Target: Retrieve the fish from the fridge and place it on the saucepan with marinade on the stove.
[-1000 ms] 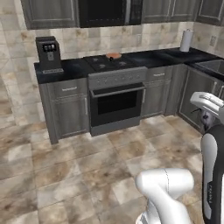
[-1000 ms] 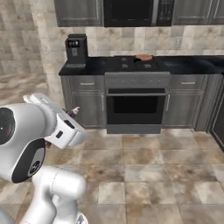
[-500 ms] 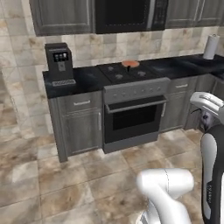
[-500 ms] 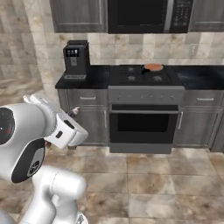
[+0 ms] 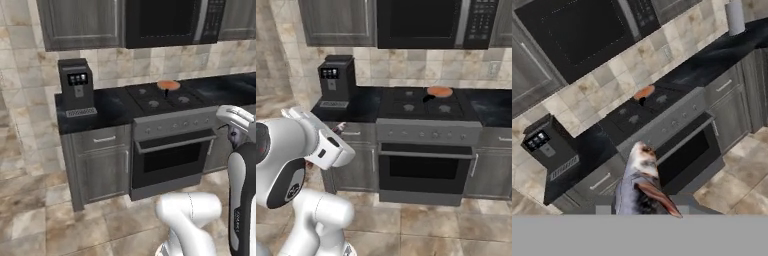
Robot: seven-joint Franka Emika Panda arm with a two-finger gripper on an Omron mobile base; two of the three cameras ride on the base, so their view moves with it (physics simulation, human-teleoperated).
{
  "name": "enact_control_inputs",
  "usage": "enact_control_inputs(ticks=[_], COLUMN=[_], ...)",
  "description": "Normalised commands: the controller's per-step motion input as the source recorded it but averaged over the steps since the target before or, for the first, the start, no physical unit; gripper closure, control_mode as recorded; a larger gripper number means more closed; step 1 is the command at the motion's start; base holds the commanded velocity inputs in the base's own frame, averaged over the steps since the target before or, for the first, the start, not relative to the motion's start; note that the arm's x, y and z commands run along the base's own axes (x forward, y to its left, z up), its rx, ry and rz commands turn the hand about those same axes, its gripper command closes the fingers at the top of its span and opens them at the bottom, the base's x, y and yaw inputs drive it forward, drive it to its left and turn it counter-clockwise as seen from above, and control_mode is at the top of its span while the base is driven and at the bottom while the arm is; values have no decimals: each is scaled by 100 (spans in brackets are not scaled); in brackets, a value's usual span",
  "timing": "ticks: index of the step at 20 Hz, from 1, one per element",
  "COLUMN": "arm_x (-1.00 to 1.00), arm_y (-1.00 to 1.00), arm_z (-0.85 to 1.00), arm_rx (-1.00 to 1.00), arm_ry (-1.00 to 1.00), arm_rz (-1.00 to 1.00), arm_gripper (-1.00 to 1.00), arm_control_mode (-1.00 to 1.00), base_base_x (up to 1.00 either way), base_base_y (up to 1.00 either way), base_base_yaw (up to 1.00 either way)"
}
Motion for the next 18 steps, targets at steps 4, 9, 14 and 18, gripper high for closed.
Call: enact_control_inputs(ticks=[4,9,14,18], arm_x=[0,0,0,0], arm_y=[0,0,0,0], arm_z=[0,0,0,0], arm_rx=[0,0,0,0], arm_ry=[0,0,0,0], arm_rz=[0,0,0,0], arm_gripper=[100,100,100,100], arm_control_mode=[100,100,100,100], base_base_x=[100,100,100,61], base_base_y=[-65,-94,-76,-36], base_base_yaw=[16,17,17,15])
